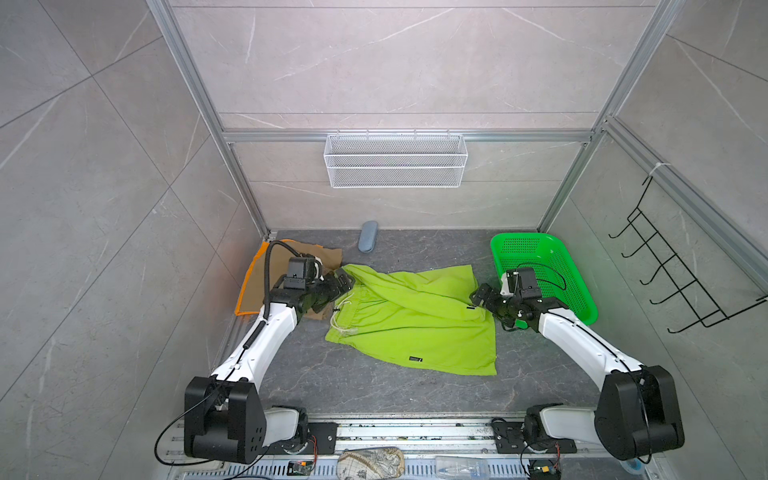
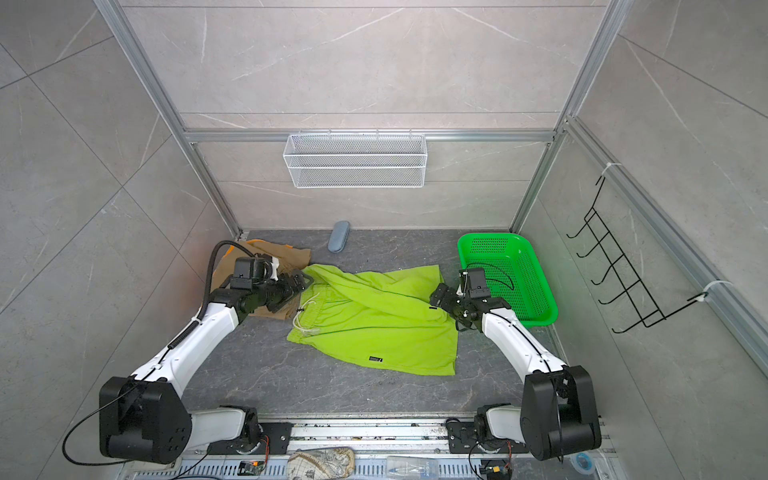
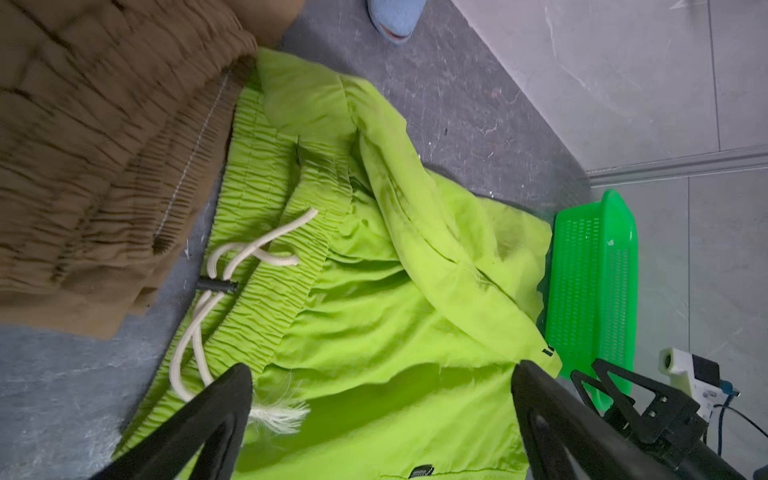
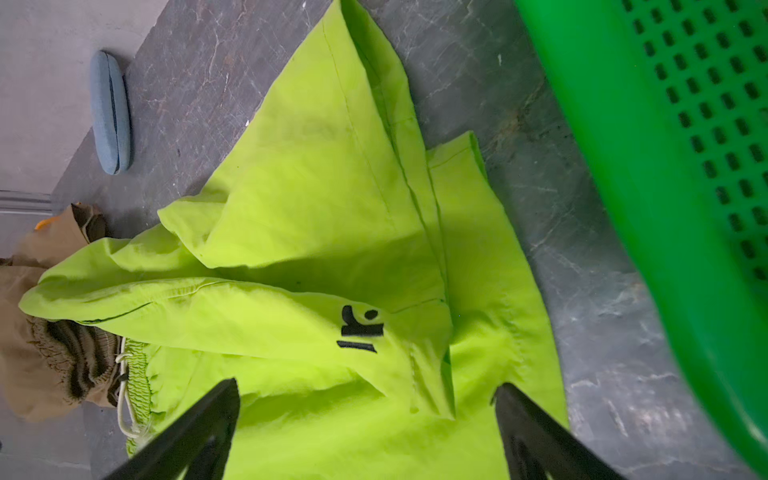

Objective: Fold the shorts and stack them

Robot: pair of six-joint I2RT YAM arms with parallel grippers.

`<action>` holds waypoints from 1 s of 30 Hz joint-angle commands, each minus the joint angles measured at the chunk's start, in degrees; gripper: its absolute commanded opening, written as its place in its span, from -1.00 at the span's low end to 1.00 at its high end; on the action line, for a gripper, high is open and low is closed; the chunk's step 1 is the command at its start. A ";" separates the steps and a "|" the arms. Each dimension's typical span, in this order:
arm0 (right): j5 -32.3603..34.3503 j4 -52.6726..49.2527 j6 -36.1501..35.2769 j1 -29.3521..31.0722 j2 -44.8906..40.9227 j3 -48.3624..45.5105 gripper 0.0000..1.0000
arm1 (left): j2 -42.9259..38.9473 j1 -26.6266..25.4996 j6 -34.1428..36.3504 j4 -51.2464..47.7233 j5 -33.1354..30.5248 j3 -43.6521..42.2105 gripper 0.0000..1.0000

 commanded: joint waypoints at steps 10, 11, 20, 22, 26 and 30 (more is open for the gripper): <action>1.96 1.01 0.39 0.01 8.11 0.68 0.35 | 6.47 1.28 -0.27 -1.89 2.70 4.71 0.99; 1.73 1.56 0.40 0.01 8.66 0.80 0.25 | 6.68 1.83 -0.47 -1.76 3.04 4.70 0.99; -0.20 1.80 -0.69 -0.01 9.88 4.83 -0.98 | 13.08 9.65 -11.65 8.57 15.41 4.01 0.98; -0.30 1.28 -1.32 -0.03 9.80 6.45 -1.00 | 15.30 9.65 -15.35 11.33 17.53 4.85 0.98; 0.33 0.15 -3.47 0.00 9.79 10.14 -1.00 | 19.25 9.58 -24.65 19.36 20.92 5.67 0.95; 1.21 -1.32 -5.91 -0.02 10.54 14.18 -1.00 | 21.84 9.39 -32.87 24.83 21.40 5.79 0.88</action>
